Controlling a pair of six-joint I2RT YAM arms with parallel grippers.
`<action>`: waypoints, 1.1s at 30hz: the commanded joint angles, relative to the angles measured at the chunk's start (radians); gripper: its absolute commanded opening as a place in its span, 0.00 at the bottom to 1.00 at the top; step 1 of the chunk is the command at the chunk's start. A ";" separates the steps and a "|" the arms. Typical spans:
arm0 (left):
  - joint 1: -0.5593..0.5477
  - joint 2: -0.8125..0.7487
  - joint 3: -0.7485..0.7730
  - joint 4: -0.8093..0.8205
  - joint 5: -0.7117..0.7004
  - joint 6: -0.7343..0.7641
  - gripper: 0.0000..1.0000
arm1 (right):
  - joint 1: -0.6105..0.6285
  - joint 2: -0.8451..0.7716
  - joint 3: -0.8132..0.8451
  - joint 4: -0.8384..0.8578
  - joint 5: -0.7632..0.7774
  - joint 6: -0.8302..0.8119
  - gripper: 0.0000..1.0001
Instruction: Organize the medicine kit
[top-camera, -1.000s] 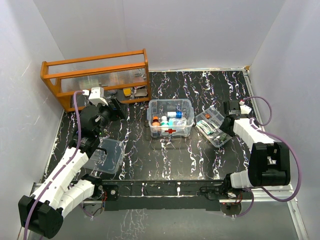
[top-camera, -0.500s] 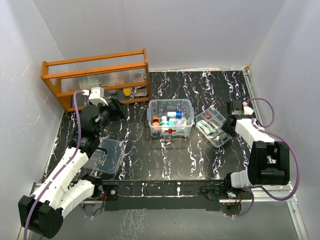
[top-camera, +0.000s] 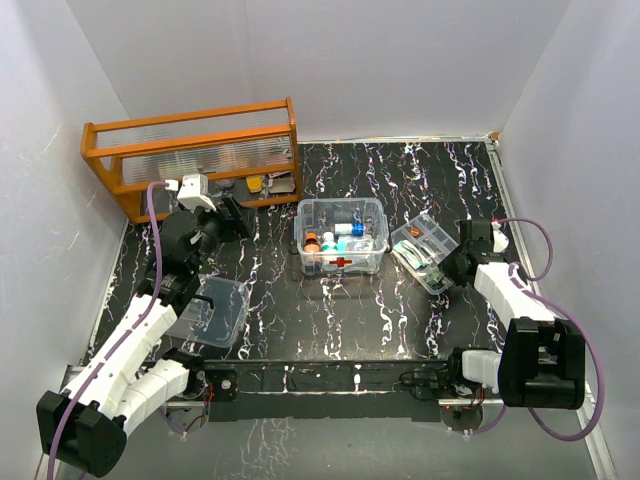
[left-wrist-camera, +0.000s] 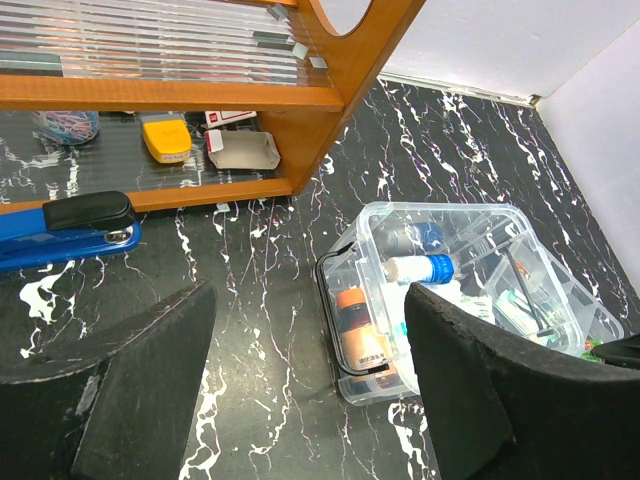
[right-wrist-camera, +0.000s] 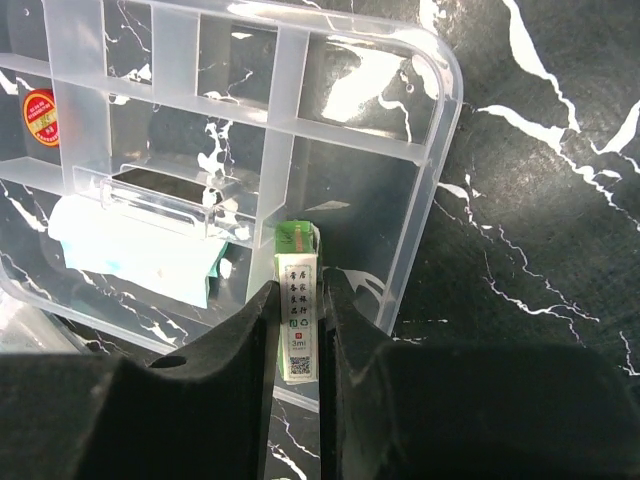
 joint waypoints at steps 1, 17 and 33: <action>-0.004 -0.010 0.004 0.014 -0.005 0.011 0.75 | -0.005 -0.030 -0.032 0.051 -0.025 0.036 0.17; -0.007 -0.010 0.002 0.016 -0.001 0.010 0.75 | -0.005 -0.120 0.026 -0.118 0.096 0.007 0.38; -0.006 -0.008 0.001 0.019 0.001 0.008 0.75 | -0.005 -0.088 0.052 -0.028 -0.059 -0.114 0.21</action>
